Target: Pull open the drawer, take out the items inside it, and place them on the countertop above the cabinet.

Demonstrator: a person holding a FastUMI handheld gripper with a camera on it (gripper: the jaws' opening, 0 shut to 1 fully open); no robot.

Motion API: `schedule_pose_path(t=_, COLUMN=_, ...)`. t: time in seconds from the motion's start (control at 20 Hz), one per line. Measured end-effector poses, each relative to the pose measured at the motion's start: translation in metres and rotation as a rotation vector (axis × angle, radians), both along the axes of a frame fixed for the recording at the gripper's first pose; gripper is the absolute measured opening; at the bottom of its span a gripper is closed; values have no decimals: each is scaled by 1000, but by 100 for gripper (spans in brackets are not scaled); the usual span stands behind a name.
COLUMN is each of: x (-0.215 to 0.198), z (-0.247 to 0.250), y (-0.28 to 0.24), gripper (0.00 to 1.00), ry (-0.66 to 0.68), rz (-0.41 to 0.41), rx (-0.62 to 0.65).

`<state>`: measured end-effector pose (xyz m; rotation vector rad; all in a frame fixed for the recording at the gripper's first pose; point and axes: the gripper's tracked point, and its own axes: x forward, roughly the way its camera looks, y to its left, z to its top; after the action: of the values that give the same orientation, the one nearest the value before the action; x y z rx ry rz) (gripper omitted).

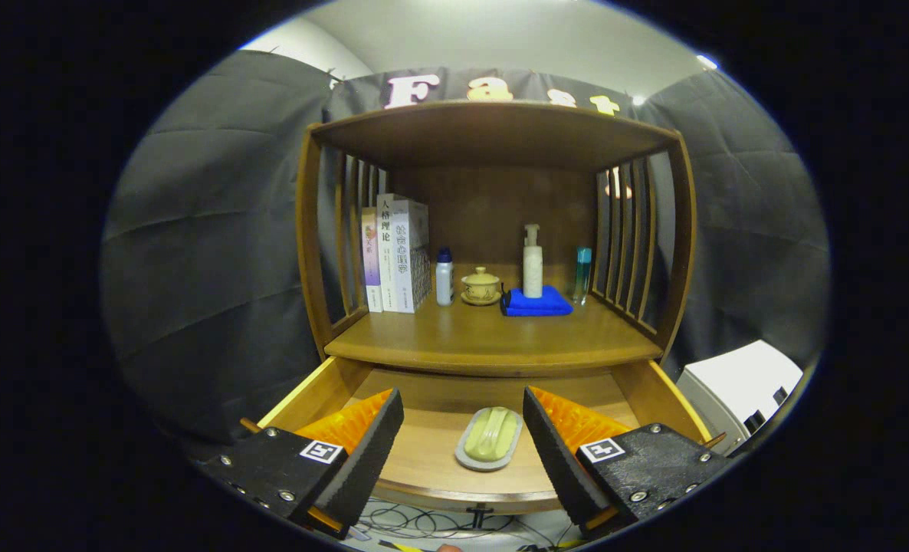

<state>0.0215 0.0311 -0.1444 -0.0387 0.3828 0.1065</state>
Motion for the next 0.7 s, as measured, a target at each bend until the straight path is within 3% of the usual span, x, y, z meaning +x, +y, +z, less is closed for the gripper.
schedule_pose_path(t=0.25, x=29, z=-24, y=-17, gripper=96, ry=129, rz=-115, rx=-17)
schedule_pose_path(t=0.7, x=60, z=-104, y=-40, gripper=96, ry=383, rz=-228, rx=-44)
